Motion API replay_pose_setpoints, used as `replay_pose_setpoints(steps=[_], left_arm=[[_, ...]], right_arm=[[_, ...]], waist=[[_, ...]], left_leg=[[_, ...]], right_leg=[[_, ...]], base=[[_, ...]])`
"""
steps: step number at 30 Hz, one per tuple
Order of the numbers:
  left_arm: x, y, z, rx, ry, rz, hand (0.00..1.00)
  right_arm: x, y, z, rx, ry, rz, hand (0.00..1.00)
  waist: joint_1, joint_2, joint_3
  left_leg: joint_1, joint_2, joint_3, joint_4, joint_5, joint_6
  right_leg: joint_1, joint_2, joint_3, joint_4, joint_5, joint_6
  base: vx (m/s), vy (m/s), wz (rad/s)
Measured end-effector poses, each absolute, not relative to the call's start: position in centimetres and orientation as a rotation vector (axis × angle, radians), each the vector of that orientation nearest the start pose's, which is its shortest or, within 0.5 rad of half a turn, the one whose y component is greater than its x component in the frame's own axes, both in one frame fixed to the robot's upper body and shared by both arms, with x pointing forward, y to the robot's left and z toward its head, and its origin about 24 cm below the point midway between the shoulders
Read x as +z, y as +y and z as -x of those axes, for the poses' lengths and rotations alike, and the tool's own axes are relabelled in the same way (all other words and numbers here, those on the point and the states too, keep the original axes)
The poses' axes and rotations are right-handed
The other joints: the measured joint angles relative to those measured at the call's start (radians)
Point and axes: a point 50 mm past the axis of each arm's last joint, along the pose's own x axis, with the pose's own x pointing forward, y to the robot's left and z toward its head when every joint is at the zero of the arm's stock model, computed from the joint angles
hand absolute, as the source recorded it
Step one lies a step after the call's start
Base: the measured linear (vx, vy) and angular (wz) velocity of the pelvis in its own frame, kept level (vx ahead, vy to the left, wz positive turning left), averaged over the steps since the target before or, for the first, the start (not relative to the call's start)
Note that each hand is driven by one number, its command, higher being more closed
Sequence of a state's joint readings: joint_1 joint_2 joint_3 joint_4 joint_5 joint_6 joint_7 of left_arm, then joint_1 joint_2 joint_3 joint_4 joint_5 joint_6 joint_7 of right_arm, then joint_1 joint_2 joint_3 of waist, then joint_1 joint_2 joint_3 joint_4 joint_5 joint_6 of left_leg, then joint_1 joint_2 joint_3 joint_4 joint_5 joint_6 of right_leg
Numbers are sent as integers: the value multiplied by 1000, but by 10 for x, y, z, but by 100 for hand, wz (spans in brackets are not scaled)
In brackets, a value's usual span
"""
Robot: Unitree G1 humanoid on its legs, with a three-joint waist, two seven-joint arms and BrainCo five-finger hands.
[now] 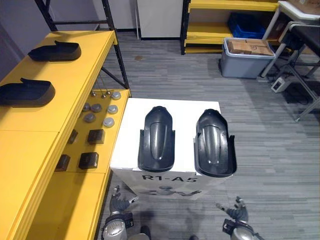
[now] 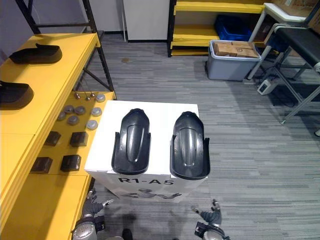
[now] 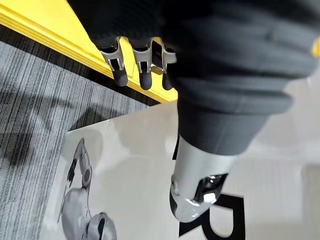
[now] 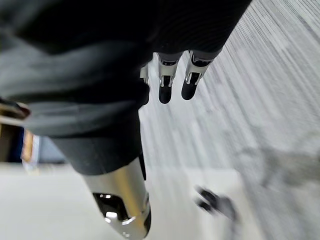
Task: Walk over and take plastic housings, then place them on the shelf
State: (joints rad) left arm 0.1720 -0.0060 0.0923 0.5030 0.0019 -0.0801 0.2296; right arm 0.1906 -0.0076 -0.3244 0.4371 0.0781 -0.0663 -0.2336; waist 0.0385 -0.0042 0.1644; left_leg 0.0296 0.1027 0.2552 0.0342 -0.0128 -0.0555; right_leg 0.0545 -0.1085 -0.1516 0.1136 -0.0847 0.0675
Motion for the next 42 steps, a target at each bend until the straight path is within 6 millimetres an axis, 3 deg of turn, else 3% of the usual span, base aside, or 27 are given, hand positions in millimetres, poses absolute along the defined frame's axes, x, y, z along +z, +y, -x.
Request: replay_pose_setpoints(steps=[3, 6, 9, 14, 18, 21, 24, 28, 36, 42], left_arm=[[-98, 188, -156, 367, 615, -43, 0], [-102, 190, -146, 374, 642, -48, 0], [-103, 192, -142, 377, 654, -54, 0], [-112, 194, -128, 361, 711, -60, 0], [-119, 194, -121, 342, 752, -61, 0], [-121, 197, -118, 338, 766, -73, 0], [-121, 195, -121, 311, 760, -85, 0], [-123, 191, -119, 286, 772, -82, 0], [-125, 190, -116, 289, 787, -83, 0], [-126, 187, -115, 307, 799, -78, 0]], right_arm=[[-59, -263, -154, -692, 429, -24, 0], [-19, -290, -160, -754, 259, 40, 0], [13, -302, -162, -761, 128, 102, 0], [63, -300, -187, -660, -98, 174, 0], [84, -273, -217, -441, -206, 217, 0], [83, -243, -235, -274, -216, 207, 0], [70, -227, -249, -195, -163, 236, 0], [47, -215, -260, -162, -58, 329, 0], [23, -210, -264, -306, 95, 480, 0], [7, -221, -256, -463, 204, 490, 0]], waist=[[-9, 1, -5], [-25, 1, -15], [-30, -2, -25], [-51, 0, -35], [-48, 1, -37], [-45, 2, -37], [-22, 5, -39], [-17, 9, -41], [-17, 18, -41], [-7, 37, -36]], left_leg=[[20, 5, 17, -19, 1, -2], [29, 4, 31, -36, 2, -3], [31, 3, 33, -38, 2, -3], [27, 3, 22, -40, 3, -3], [25, 2, 13, -40, 4, -1], [15, 0, -3, -41, 10, 4], [-4, -1, -17, -46, 25, 10], [-6, -10, -51, -61, 46, 17], [-5, -17, -72, -108, 93, 15], [-7, -22, -93, -121, 97, 3]], right_leg=[[-1, 9, 11, -1, 0, 0], [-2, 11, 29, -1, 0, 0], [-2, 10, 33, -5, 0, 0], [1, 16, 34, -21, 3, -5], [-3, 17, 34, -23, 5, -7], [-6, 17, 31, -26, 8, -11], [-17, 19, 26, -38, 27, -16], [2, 15, 2, -60, 40, -18], [-5, 17, 5, -71, 40, -18], [-3, 17, 7, -90, 41, -14]], base=[[31, -11, -18], [47, 1, -12], [21, 3, -5], [-13, -2, 1], [-52, 2, 3], [-51, 6, 10], [-53, 14, 11], [-56, 30, 21], [-80, 17, 7], [-81, 14, 3]])
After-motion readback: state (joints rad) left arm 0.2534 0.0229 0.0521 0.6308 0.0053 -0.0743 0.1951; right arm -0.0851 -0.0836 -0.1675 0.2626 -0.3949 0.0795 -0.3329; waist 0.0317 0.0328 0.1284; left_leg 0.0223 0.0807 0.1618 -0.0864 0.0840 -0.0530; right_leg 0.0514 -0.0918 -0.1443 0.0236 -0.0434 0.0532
